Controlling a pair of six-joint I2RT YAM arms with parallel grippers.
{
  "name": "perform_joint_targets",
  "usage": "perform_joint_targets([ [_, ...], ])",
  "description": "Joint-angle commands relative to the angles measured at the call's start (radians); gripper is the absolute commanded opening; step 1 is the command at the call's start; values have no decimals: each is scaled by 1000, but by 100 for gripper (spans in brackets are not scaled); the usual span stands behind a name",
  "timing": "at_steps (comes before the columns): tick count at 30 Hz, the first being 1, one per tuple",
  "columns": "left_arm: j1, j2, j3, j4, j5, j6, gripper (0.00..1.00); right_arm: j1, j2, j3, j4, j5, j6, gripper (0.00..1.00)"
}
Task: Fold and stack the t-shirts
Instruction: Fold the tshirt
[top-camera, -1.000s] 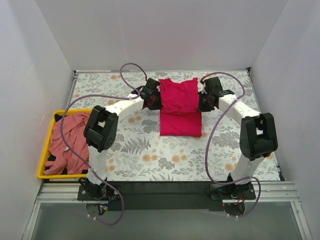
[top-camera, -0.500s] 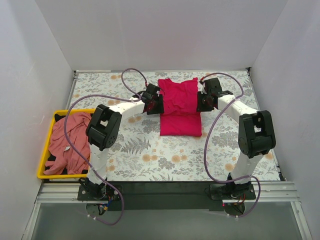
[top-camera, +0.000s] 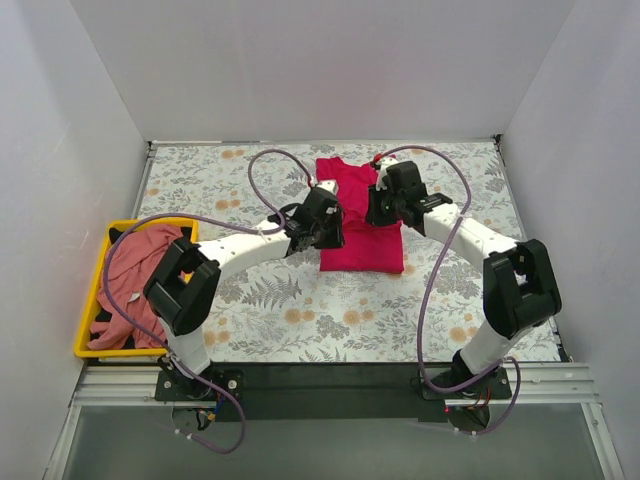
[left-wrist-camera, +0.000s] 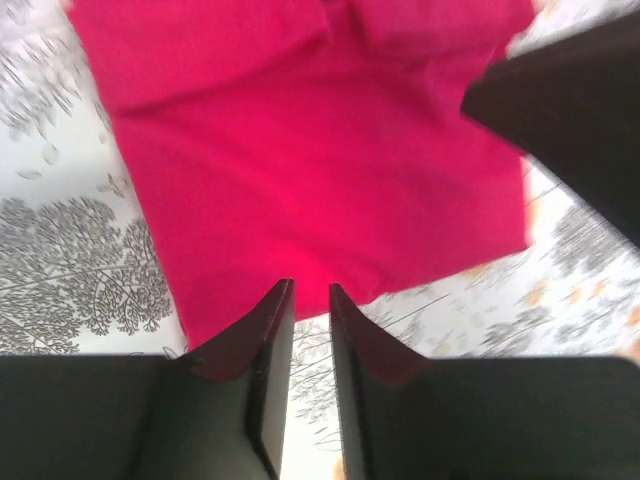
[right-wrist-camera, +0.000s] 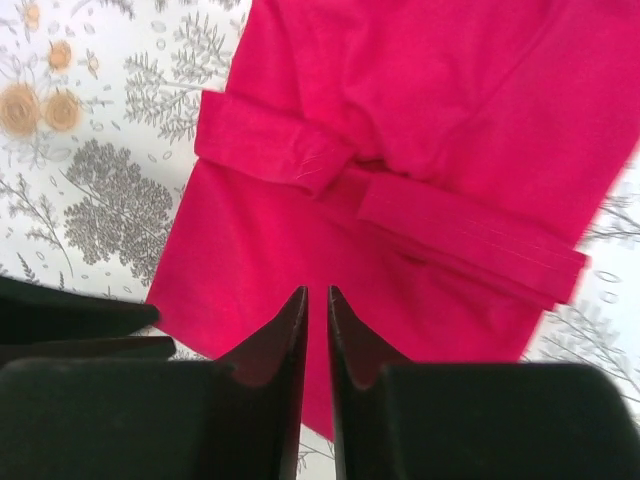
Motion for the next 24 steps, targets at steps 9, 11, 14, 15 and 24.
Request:
perform_joint_targets([
  [9, -9, 100, -72, -86, 147, -45, 15, 33, 199, 14, 141, -42, 0, 11],
  [11, -9, 96, -90, -97, 157, -45, 15, 33, 230, 27, 141, -29, -21, 11],
  [14, -9, 92, -97, -131, 159, -39, 15, 33, 261, 53, 142, 0, -40, 11],
  [15, -9, 91, -100, -143, 159, -37, 15, 33, 267, 62, 142, 12, -47, 11],
  [24, -9, 63, -124, -191, 182, -26, 15, 32, 373, 206, 147, 133, -153, 13],
])
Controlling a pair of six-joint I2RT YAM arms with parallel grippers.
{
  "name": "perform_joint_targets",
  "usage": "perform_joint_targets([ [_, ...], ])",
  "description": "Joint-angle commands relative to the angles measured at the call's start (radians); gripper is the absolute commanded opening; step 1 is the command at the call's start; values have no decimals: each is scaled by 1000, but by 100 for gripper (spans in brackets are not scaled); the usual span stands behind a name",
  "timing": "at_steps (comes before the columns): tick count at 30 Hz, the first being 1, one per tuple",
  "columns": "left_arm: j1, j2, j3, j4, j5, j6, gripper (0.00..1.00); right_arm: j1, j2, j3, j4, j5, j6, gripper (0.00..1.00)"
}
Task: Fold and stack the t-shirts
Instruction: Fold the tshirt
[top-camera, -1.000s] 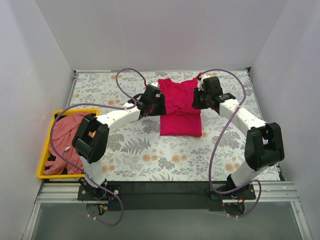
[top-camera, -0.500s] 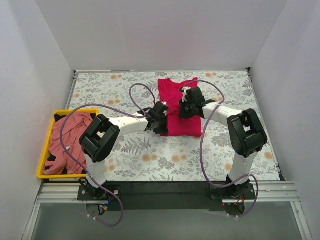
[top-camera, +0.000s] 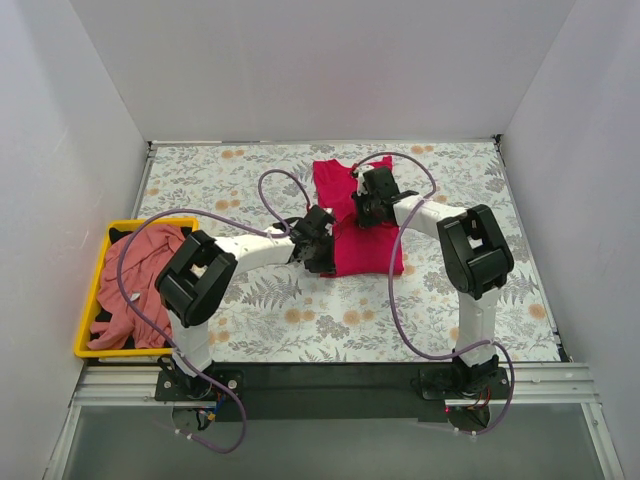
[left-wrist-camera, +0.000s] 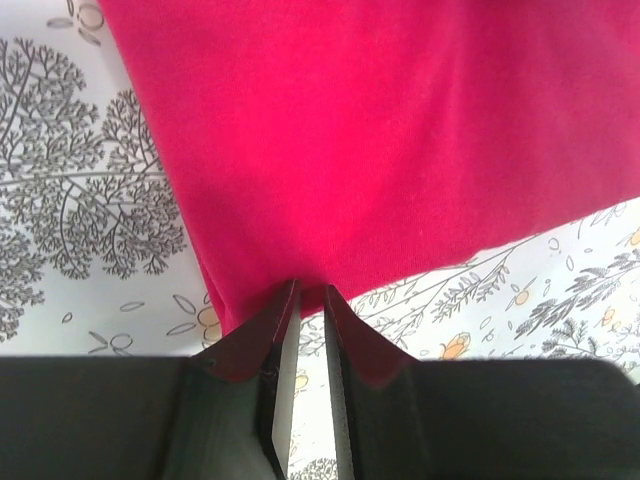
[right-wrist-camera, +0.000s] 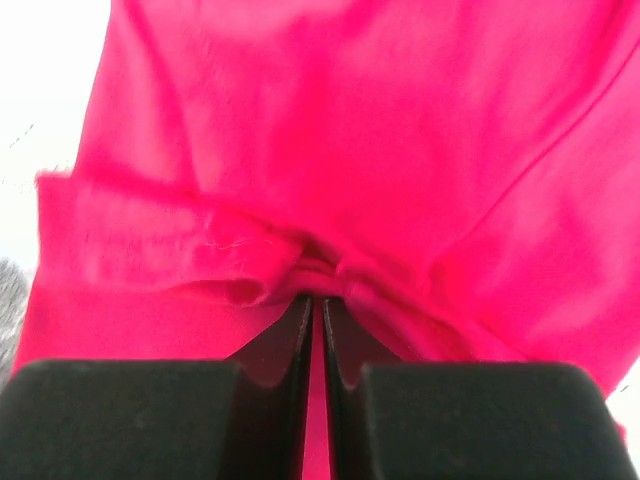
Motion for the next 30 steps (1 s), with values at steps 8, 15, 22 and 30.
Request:
perform_joint_targets([
  [8, -5, -102, -99, -162, 77, 0, 15, -9, 83, 283, 51, 132, -129, 24],
  [15, -5, -212, -146, -183, 62, -34, 19, -13, -105, 129, 7, 11, -57, 33],
  [22, 0, -306, -126, -161, -24, -124, 45, -101, -428, -273, 17, -210, 146, 46],
  [30, 92, -292, -178, 68, 17, -233, 58, -276, -615, -617, 310, -495, 319, 53],
])
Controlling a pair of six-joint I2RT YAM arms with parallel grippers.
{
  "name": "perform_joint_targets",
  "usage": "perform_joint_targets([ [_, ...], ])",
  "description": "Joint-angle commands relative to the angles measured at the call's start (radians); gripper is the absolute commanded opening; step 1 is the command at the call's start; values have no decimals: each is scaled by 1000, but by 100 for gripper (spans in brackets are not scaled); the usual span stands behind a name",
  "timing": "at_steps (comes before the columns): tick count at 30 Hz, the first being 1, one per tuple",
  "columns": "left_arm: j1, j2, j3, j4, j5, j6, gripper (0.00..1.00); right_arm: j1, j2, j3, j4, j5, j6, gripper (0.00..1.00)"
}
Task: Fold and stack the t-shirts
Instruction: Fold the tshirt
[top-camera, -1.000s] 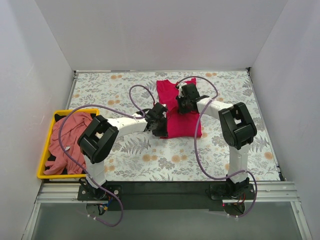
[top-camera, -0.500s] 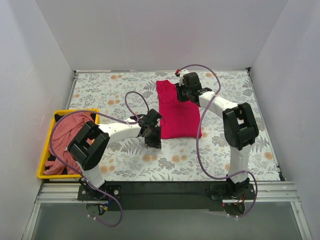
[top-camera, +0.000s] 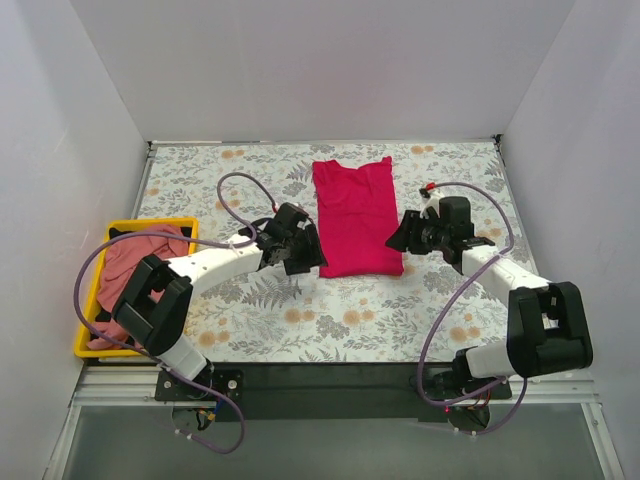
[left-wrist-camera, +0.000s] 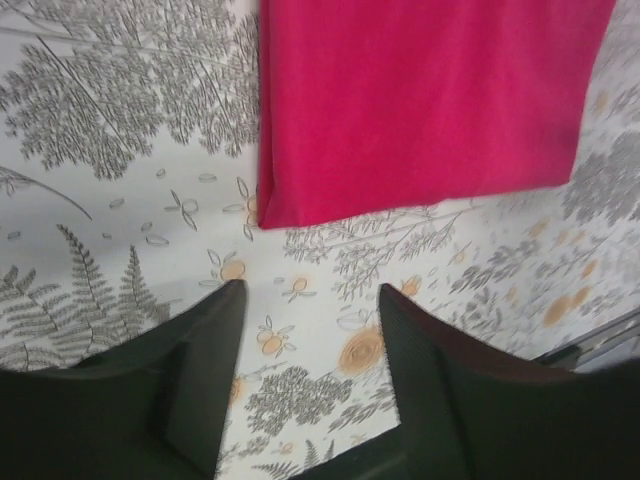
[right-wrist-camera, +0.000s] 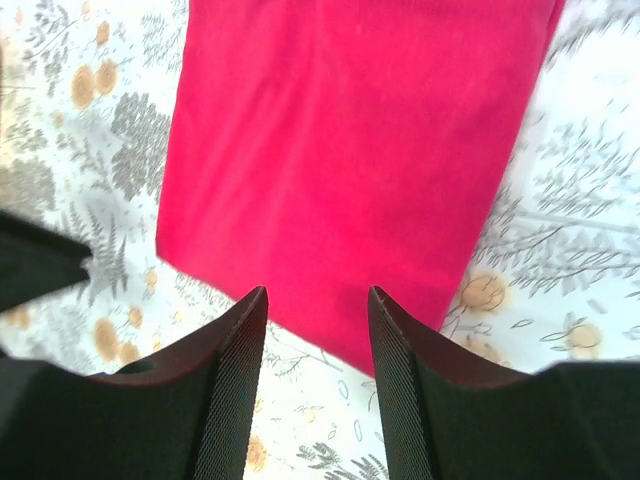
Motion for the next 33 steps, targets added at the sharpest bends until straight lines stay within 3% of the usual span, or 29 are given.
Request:
perform_joint_targets([
  [1, 38, -2, -18, 161, 28, -51, 49, -41, 5, -68, 210, -225, 108, 51],
  [8, 36, 171, 82, 257, 175, -33, 24, -88, 125, -148, 393, -336, 170, 43],
  [12, 38, 257, 51, 251, 193, -54, 17, -143, 212, -214, 434, -350, 173, 39],
  [17, 75, 282, -4, 136, 166, -85, 11, -257, 303, -281, 480, -396, 208, 27],
  [22, 115, 248, -48, 48, 111, -61, 3, -269, 321, -286, 479, -393, 230, 27],
  [28, 112, 173, -64, -35, 68, -16, 5, -268, 225, -309, 445, -407, 250, 28],
  [33, 112, 89, -62, -21, 77, 4, 28, -256, 142, -266, 376, -411, 230, 30],
])
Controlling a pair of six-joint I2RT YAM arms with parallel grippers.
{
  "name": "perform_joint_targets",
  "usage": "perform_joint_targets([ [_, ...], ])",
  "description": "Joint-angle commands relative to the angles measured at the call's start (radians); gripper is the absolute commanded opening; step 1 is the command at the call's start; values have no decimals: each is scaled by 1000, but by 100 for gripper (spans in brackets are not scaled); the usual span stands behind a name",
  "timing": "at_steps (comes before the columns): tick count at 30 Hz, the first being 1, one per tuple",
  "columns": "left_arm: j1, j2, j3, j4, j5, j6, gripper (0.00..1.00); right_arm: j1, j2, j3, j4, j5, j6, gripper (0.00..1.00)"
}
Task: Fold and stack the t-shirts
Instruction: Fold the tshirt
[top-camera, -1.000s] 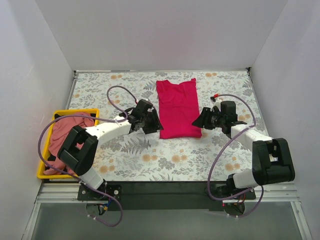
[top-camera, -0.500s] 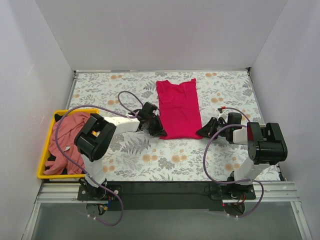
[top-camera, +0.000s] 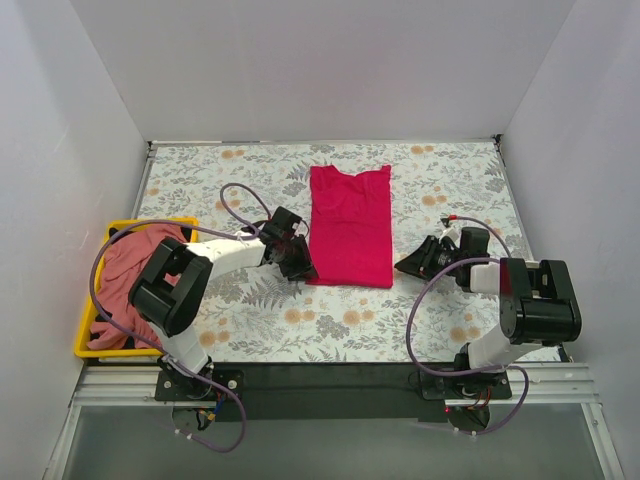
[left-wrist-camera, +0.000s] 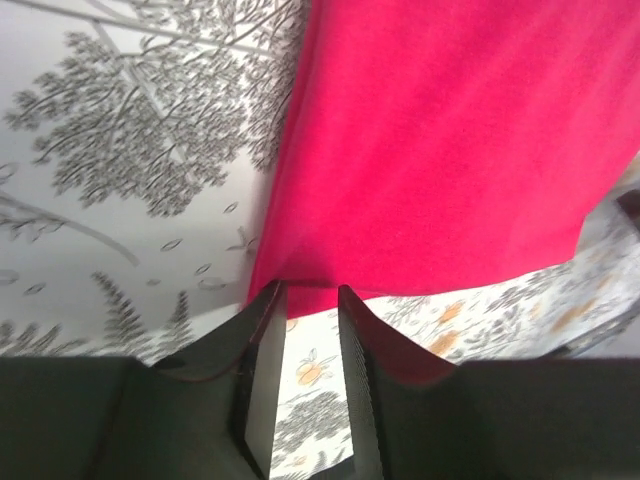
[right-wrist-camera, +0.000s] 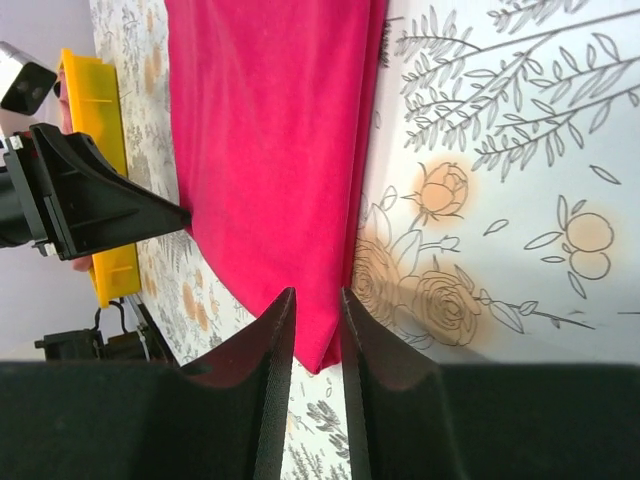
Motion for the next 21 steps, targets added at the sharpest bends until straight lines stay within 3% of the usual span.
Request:
perform_joint_targets([
  [1, 6, -69, -7, -102, -63, 48, 31, 2, -56, 46, -45, -8, -13, 31],
  [3, 8, -86, 17, -103, -58, 49, 37, 5, -70, 72, -49, -13, -4, 32],
  [10, 55, -106, 163, -45, -103, 81, 41, 77, 22, 293, -44, 4, 12, 35],
  [14, 109, 25, 275, 38, -55, 124, 39, 120, 134, 446, -33, 33, 10, 35],
  [21, 158, 290, 461, 76, 23, 146, 35, 123, 390, 575, -12, 30, 6, 35],
])
